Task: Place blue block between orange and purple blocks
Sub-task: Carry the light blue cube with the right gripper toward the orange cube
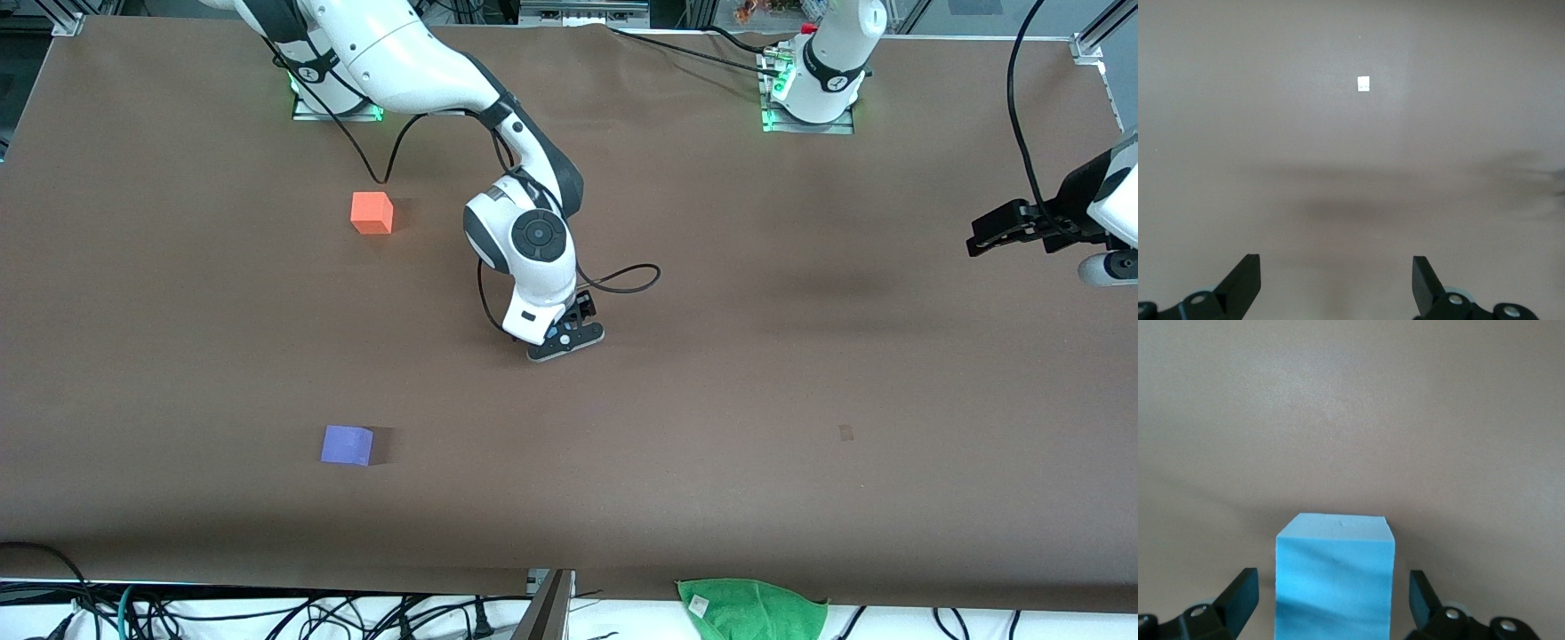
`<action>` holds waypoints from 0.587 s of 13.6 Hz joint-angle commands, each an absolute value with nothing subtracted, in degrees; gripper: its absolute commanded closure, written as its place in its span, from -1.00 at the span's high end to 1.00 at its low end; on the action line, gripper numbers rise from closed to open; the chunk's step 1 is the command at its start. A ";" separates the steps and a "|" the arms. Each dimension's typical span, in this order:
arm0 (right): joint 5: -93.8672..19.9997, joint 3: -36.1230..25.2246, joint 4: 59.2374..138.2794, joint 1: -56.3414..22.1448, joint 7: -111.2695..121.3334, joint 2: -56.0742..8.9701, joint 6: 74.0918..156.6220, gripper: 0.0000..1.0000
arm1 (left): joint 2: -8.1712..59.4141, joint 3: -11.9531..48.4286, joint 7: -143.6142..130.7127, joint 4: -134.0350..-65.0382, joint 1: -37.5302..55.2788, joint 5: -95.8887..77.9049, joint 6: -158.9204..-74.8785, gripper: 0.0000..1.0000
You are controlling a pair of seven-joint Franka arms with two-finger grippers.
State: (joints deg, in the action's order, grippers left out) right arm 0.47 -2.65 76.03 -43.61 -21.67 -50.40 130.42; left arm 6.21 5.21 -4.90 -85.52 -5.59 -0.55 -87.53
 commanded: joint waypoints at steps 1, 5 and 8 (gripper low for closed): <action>1.14 -2.64 74.44 -43.59 -20.83 -51.77 131.57 0.92 | 7.03 5.01 -3.78 -83.85 -5.45 -1.58 -86.84 1.00; 0.53 -2.81 74.44 -41.41 -19.00 -50.72 130.61 -0.63 | 7.03 5.01 -3.78 -83.85 -5.54 -1.58 -86.84 1.00; -1.92 -2.55 75.14 -34.73 -13.90 -46.68 123.24 -1.00 | 7.03 5.01 -3.69 -83.85 -5.71 -1.50 -86.84 1.00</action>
State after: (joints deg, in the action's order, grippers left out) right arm 0.06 -3.54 74.96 -39.13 -17.71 -49.80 127.63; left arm 6.26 5.22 -4.90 -85.51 -5.58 -0.55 -87.53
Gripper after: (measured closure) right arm 0.396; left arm 0.000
